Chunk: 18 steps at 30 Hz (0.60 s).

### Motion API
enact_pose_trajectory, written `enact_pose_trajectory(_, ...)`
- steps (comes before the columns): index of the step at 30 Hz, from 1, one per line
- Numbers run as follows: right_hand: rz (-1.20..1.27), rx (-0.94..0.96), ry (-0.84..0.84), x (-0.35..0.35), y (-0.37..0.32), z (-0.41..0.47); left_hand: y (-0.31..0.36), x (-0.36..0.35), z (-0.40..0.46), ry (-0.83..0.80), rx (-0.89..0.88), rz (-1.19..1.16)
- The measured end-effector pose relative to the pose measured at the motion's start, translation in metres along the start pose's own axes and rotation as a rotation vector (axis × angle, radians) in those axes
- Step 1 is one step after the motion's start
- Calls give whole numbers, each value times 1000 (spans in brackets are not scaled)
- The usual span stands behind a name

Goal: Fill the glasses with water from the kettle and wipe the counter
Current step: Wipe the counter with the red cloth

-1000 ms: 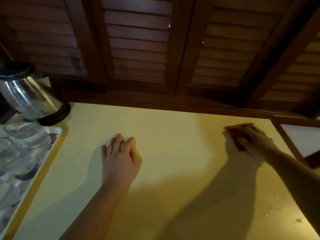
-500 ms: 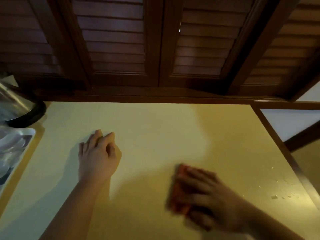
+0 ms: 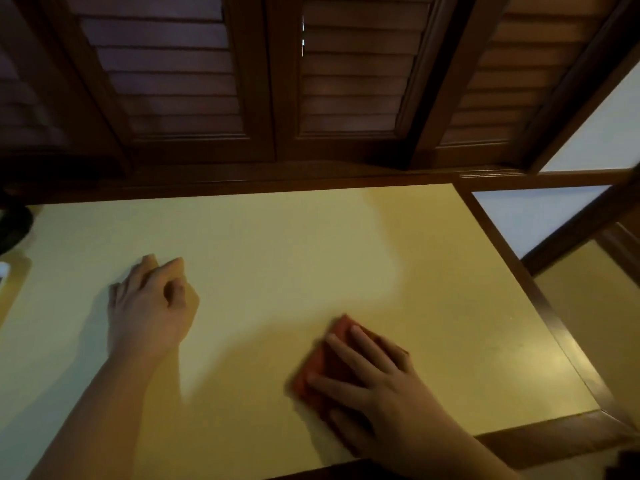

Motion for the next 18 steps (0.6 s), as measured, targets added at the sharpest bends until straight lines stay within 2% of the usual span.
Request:
enact_pose_trajectory(2,-63,-9,-41,3,41,-48,-1,0,-1,0,-1,0)
enact_pose_trajectory(4,-93,-246,-33,19,123,-92,-1,-2,-1,5,-6,5)
enact_pose_trajectory(5,-159,-390,-98,22,168,-108,-1,-2,-1,9,-6,4)
enact_pose_trajectory(7,-184,-531,-217,19,231,-114,1,-2,-2,15,-3,-4)
enact_pose_trajectory(8,-133,-593,-257,19,243,-103,1,-2,-2,15,1,-10)
enact_pose_trajectory(9,-59,-698,-227,24,246,-87,1,-2,-2,15,1,-10)
enact_pose_trajectory(11,103,-776,-89,26,225,-39,0,-3,0,12,-5,2)
enact_pose_trajectory(13,37,-632,-2,17,166,12,-3,-4,2,0,2,3)
enact_pose_trajectory(15,34,-389,42,8,92,29,-2,-4,1,1,2,-9)
enact_pose_trajectory(17,82,-165,-30,-1,39,5,-2,-3,2,5,3,-31)
enact_pose_trajectory(18,84,-125,-81,-6,33,-18,-3,-3,2,11,3,-38)
Point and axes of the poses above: each hand's wrist, its own z-axis towards the middle knuckle, its own x-axis out of the back of the hand, y = z × x, the point moved 9 cm from there along z, towards the middle knuckle, and after that the axes turned 3 degrees about x, right-handed, at the moved point
